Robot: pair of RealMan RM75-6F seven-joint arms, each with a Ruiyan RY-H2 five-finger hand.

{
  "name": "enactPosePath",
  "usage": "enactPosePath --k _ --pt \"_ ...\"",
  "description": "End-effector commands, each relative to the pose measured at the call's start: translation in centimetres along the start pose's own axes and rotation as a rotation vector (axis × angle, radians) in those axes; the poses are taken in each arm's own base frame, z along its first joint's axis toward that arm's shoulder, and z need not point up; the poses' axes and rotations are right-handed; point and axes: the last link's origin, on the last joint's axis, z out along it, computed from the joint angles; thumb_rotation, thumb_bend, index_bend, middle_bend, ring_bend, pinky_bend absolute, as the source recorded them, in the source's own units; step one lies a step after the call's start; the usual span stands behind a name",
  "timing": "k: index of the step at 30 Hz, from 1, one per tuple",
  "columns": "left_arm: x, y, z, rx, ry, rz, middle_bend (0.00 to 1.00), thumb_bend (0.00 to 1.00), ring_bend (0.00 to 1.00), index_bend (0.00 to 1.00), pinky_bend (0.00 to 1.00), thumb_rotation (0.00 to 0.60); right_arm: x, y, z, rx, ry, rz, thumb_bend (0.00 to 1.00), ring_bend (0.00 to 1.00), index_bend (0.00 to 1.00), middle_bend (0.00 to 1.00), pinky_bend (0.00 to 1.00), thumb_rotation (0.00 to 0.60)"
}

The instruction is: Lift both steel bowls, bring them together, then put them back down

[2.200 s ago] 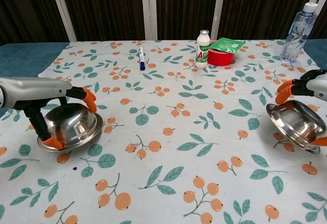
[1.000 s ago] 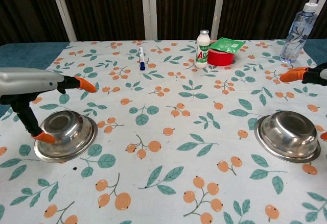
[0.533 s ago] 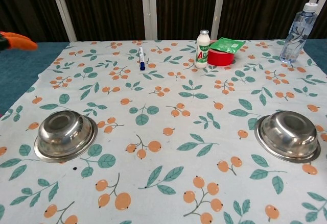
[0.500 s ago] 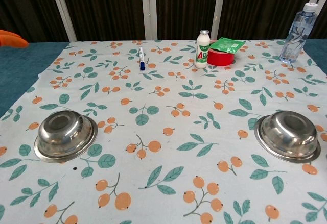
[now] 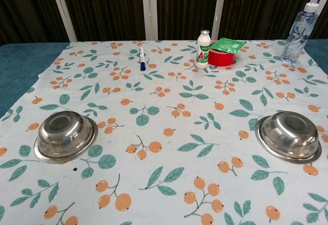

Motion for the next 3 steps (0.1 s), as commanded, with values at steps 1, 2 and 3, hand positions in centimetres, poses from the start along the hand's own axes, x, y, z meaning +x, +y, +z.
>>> enactPosePath --k 1,2,3 --pt "0.13 -0.11 -0.42 0.001 0.02 -0.009 0.0 0.07 0.0 0.11 0.13 0.6 0.36 -0.21 -0.48 0.004 -0.012 0.016 0.09 0.16 0.14 0.06 0.04 0.6" --pt "0.2 -0.2 -0.57 0.001 0.022 -0.009 0.0 0.07 0.0 0.11 0.13 0.6 0.44 -0.24 -0.51 0.005 -0.012 0.021 0.09 0.16 0.14 0.06 0.04 0.6" --pt "0.31 -0.34 -0.72 0.003 0.027 -0.007 0.0 0.07 0.0 0.12 0.13 0.6 0.5 -0.26 -0.54 0.007 -0.015 0.027 0.09 0.16 0.14 0.06 0.04 0.6"
